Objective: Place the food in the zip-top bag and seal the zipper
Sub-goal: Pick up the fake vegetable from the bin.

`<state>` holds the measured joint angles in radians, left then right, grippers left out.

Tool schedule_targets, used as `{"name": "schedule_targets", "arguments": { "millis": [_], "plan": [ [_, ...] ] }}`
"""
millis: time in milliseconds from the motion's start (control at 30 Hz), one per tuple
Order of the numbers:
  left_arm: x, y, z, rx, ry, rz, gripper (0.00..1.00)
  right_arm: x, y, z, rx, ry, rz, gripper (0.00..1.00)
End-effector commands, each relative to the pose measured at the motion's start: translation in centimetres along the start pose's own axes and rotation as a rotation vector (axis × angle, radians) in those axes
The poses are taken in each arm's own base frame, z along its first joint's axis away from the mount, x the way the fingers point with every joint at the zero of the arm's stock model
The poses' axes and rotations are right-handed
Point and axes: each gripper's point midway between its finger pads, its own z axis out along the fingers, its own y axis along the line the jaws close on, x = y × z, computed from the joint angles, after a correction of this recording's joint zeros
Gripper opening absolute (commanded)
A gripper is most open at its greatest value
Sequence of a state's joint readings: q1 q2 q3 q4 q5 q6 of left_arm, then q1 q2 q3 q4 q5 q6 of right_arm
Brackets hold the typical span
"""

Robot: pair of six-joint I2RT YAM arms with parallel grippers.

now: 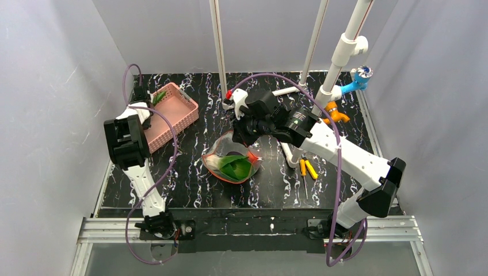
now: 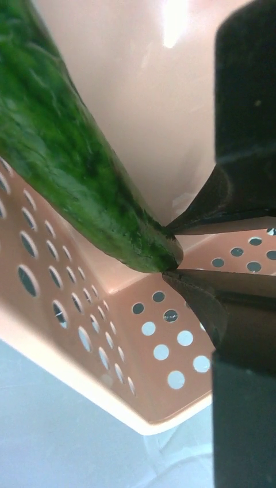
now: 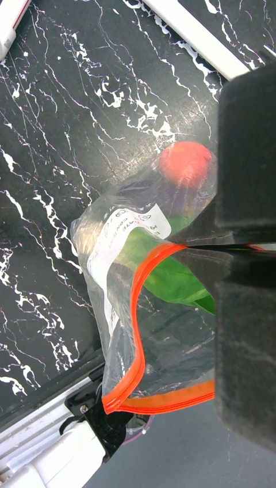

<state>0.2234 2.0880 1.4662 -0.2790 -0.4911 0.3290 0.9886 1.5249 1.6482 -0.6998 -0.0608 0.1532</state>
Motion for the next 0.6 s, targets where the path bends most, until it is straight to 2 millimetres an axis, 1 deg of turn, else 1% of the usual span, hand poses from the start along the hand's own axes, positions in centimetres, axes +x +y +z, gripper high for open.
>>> {"name": "schedule_targets", "arguments": {
  "millis": [0, 100, 167, 233, 333, 433, 500, 533, 567],
  "plan": [
    [-1.1, -0.9, -4.0, 0.098, -0.066, -0.075, 0.07, -2.9, 0.7, -1.5, -0.026, -0.112, -0.019, 0.01],
    [-1.1, -1.4, -6.4, 0.159, -0.119, -0.144, 0.05, -2.8, 0.7, -1.3, -0.027, -0.107, -0.019, 0.01],
    [-1.0, -1.9, -7.9, 0.2, -0.141, -0.153, 0.01, -2.8, 0.8, -1.1, -0.033, -0.101, -0.02, 0.01],
    [-0.5, -2.4, -9.2, 0.25, -0.143, -0.154, 0.0, -2.7, 0.9, -1.1, -0.042, -0.098, -0.018, 0.01],
    [0.7, -2.9, -10.6, 0.3, -0.093, -0.171, 0.0, -2.6, 1.2, -1.0, -0.054, -0.093, -0.014, 0.01],
    [1.8, -3.8, -11.8, 0.361, -0.036, -0.198, 0.07, -2.7, 1.2, -1.1, -0.057, -0.095, -0.013, 0.01],
    [2.4, -4.1, -12.3, 0.373, -0.001, -0.25, 0.04, -2.6, 1.2, -1.1, -0.055, -0.093, -0.013, 0.01],
    [2.4, -4.2, -12.8, 0.386, -0.009, -0.273, 0.0, -2.5, 1.2, -1.1, -0.053, -0.09, -0.013, 0.01],
    [2.1, -4.3, -13.3, 0.399, -0.026, -0.305, 0.0, -2.5, 1.1, -1.2, -0.052, -0.089, -0.012, 0.01]
  ]
}}
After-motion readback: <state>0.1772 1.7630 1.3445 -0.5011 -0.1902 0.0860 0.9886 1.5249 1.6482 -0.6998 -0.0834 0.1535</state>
